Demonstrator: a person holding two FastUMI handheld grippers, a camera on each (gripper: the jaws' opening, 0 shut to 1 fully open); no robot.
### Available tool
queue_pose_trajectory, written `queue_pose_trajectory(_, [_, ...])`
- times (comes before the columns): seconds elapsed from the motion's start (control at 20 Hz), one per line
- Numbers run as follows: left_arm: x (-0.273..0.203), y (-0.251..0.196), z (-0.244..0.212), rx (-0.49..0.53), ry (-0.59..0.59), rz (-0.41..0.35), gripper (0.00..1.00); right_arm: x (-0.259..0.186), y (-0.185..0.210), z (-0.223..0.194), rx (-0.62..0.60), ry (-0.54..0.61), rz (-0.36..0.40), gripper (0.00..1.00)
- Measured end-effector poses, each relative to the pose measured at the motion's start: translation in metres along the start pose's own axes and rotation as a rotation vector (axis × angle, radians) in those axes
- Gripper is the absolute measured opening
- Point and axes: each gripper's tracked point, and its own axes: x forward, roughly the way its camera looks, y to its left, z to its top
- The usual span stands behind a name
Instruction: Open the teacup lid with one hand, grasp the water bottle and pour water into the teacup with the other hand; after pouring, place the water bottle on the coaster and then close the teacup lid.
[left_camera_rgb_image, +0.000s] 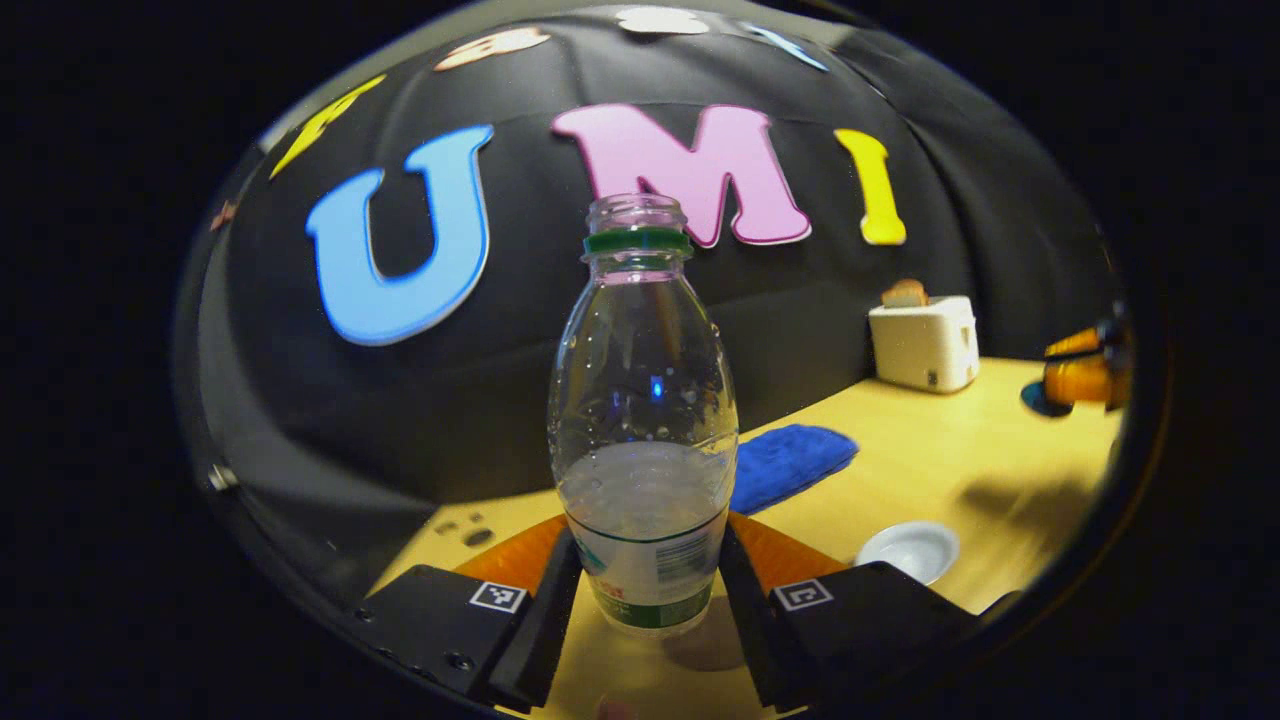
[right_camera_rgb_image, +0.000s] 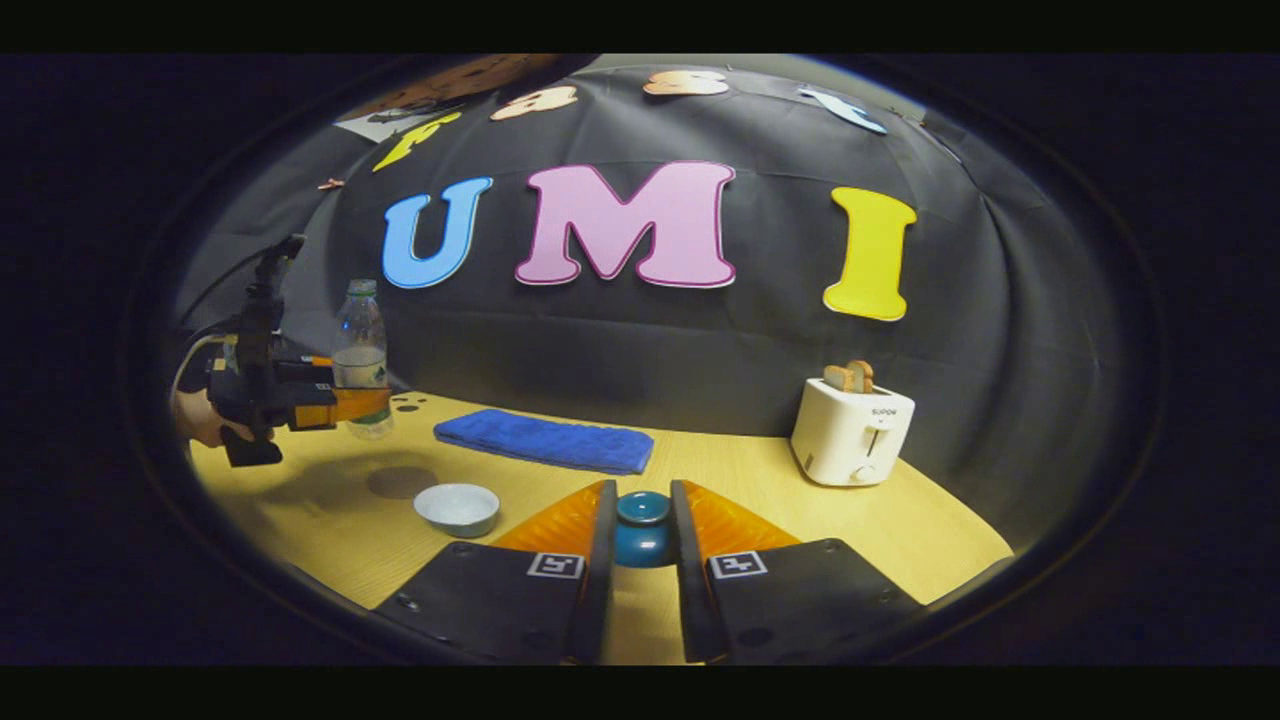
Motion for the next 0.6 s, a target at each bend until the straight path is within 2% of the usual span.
queue_pose_trajectory(0.05, [0.002, -0.001, -0.002, -0.061, 0.013, -0.007, 0.75, 0.001, 0.002, 0.001, 0.003, -0.001, 0.002, 0.36])
queue_pose_trajectory(0.1, [0.008, -0.003, -0.007, -0.095, 0.020, -0.005, 0.75, 0.002, 0.003, 0.001, 0.006, 0.000, 0.003, 0.31])
queue_pose_trajectory(0.15, [0.013, -0.005, -0.012, -0.115, 0.024, -0.006, 0.75, 0.001, 0.004, 0.000, 0.007, 0.002, 0.004, 0.36])
queue_pose_trajectory(0.4, [0.023, -0.013, -0.033, -0.126, 0.044, -0.015, 0.75, 0.003, 0.011, -0.002, 0.009, 0.013, 0.014, 0.36])
queue_pose_trajectory(0.6, [0.029, -0.013, -0.049, -0.177, 0.071, -0.001, 0.76, 0.006, 0.018, 0.000, 0.017, 0.014, 0.024, 0.36])
